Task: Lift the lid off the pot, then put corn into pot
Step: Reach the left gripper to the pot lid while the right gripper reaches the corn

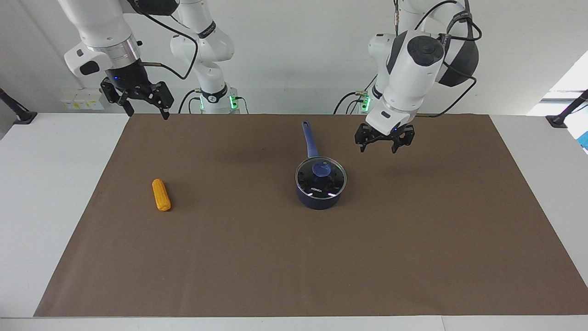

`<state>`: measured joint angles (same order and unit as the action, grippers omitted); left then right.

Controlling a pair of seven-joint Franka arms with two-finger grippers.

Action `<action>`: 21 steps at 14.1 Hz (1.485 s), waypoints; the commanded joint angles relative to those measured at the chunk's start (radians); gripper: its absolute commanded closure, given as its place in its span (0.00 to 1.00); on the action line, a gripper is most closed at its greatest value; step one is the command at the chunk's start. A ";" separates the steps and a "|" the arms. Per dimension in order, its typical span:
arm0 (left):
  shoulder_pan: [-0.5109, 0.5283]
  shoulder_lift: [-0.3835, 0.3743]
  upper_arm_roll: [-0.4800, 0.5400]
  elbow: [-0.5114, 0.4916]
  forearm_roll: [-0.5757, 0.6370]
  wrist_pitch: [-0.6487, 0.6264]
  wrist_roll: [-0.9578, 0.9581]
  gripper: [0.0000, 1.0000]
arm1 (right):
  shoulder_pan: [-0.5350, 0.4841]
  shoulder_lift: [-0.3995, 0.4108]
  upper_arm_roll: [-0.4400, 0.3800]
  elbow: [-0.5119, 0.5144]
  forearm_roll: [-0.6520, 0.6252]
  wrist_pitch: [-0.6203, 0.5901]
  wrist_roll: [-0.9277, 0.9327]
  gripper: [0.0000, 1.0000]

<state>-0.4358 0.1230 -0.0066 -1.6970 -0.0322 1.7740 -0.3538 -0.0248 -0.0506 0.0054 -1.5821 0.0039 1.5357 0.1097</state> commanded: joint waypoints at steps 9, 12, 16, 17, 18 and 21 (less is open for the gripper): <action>-0.204 0.173 0.016 0.013 0.043 0.229 -0.281 0.00 | -0.089 -0.031 -0.004 -0.266 0.030 0.240 -0.358 0.00; -0.205 0.173 0.016 0.007 0.041 0.229 -0.281 0.00 | -0.099 0.056 -0.005 -0.328 0.025 0.357 -0.507 0.00; -0.213 0.176 0.016 -0.009 0.040 0.240 -0.281 0.00 | -0.124 0.126 -0.005 -0.410 0.021 0.535 -0.702 0.00; -0.222 0.184 0.016 -0.010 0.040 0.249 -0.286 0.00 | -0.124 0.147 -0.005 -0.417 0.018 0.553 -0.705 0.00; -0.221 0.193 0.016 -0.010 0.040 0.255 -0.298 0.00 | -0.125 0.182 -0.005 -0.418 0.015 0.587 -0.712 0.00; -0.224 0.187 0.014 -0.039 0.040 0.269 -0.309 0.00 | -0.145 0.264 -0.005 -0.435 0.013 0.710 -0.812 0.00</action>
<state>-0.6408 0.3189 -0.0053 -1.7028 -0.0110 2.0104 -0.6353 -0.1527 0.1723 -0.0016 -2.0050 0.0172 2.1832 -0.6331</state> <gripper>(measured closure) 0.000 0.000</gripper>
